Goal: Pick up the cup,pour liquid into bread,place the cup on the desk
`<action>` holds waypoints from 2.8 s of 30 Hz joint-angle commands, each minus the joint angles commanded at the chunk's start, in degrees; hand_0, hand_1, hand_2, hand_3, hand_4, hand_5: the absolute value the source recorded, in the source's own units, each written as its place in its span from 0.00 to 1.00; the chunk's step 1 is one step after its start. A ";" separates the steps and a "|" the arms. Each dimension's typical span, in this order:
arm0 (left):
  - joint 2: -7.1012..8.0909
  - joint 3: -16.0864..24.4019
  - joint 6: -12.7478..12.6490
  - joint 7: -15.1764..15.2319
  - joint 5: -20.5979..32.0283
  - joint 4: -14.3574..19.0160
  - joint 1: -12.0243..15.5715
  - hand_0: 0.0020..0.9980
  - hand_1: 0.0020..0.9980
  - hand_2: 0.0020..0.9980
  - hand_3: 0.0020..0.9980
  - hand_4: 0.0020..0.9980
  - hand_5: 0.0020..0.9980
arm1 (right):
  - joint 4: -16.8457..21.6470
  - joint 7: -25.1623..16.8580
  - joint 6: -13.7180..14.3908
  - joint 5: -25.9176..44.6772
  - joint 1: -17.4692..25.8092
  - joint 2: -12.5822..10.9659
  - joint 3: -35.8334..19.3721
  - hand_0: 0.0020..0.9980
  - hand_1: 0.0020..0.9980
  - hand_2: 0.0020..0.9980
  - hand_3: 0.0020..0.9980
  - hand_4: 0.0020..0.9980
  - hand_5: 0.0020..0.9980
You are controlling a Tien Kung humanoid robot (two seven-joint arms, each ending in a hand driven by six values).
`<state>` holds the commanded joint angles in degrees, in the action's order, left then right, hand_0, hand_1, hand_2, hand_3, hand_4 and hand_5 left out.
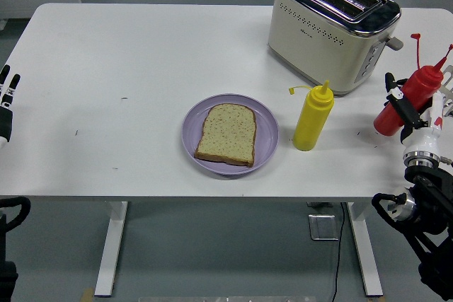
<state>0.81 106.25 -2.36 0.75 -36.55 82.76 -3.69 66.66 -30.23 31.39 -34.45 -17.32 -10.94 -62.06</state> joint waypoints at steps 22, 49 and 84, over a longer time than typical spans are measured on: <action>-0.06 0.56 -0.05 0.03 0.03 0.07 -0.22 0.84 0.86 0.87 0.76 0.66 1.00 | 14.38 16.27 4.68 -35.73 -8.97 -6.55 -2.46 0.00 0.00 0.13 0.25 0.81 0.19; -0.29 1.22 0.00 0.13 0.02 0.08 -0.03 0.83 0.85 0.87 0.76 0.67 1.00 | 7.24 43.77 -12.36 -95.55 -40.88 -11.41 37.25 0.01 0.04 0.22 0.36 0.71 0.09; -0.25 1.38 0.04 0.22 0.02 0.10 0.36 0.84 0.85 0.88 0.76 0.67 1.00 | 6.49 44.44 -16.38 -95.55 -42.06 -10.20 40.38 0.04 0.11 0.26 0.40 0.62 0.00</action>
<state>0.57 107.63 -2.33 0.97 -36.53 82.86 -3.33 73.16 14.21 15.00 -130.00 -59.37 -21.14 -21.68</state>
